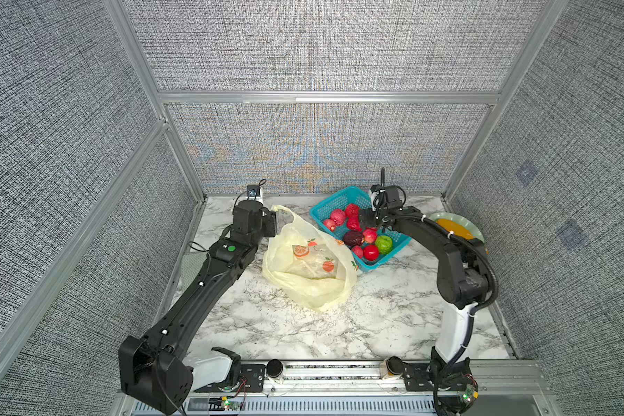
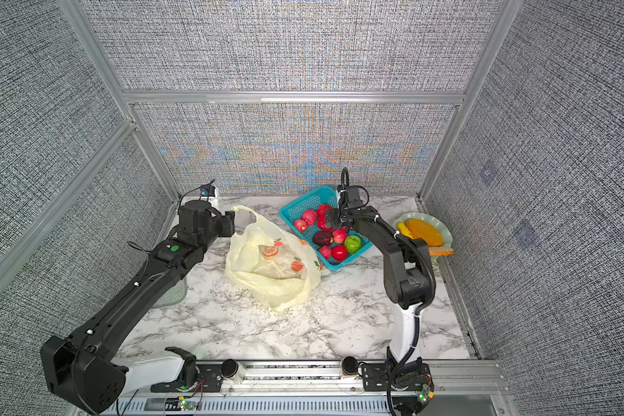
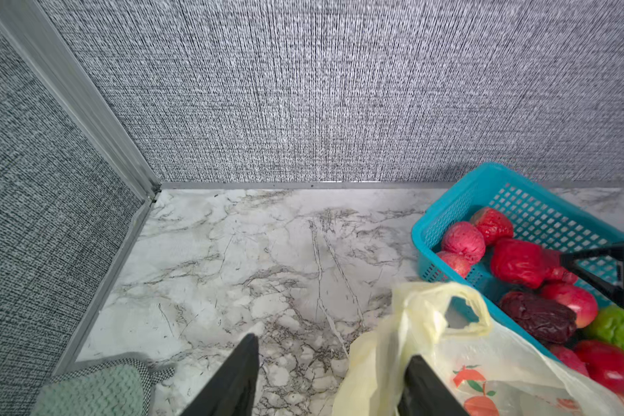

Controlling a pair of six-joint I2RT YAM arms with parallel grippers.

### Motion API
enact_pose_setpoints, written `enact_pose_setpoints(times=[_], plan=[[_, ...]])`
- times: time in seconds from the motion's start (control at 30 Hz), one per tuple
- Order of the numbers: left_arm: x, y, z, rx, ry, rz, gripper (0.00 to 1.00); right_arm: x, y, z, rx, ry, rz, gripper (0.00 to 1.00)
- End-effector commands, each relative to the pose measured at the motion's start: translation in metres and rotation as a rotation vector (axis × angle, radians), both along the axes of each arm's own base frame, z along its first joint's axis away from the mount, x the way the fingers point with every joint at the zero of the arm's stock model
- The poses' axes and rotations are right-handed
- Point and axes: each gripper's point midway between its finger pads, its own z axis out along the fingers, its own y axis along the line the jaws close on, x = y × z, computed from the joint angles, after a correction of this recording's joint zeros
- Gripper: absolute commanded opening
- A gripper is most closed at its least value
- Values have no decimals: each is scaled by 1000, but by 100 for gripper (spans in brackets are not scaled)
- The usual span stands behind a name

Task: Untie the knot of a plastic bag & take out the apple
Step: Place the apple in the basket, then move the plastic bag to the center of the board.

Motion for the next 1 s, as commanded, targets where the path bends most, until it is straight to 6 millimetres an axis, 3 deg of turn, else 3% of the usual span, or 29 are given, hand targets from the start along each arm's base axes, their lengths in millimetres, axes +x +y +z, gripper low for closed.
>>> enact_pose_setpoints(times=[0.0,0.07,0.13,0.17,0.2,0.37,0.57,0.8,0.97], plan=[[-4,20,30,14,-94,78,66,-5,-3,50,89,-130,-7,99],[-9,32,42,20,-136,119,70,-16,-13,77,113,-200,-23,99],[-15,43,53,24,-180,150,79,-26,-28,90,122,-227,-52,99],[-18,48,57,22,-200,161,92,-32,-36,95,126,-233,-69,99],[-20,52,59,17,-211,165,99,-38,-43,96,131,-231,-88,99],[-15,56,41,11,-143,138,100,-64,-71,91,139,-242,-150,99],[-5,44,16,-27,-92,73,100,-80,-77,76,133,-191,-159,99],[-8,39,24,-63,-64,2,100,-87,-87,59,170,-143,-173,99],[-26,70,32,-63,-136,157,99,-96,-108,55,182,-170,-238,99]])
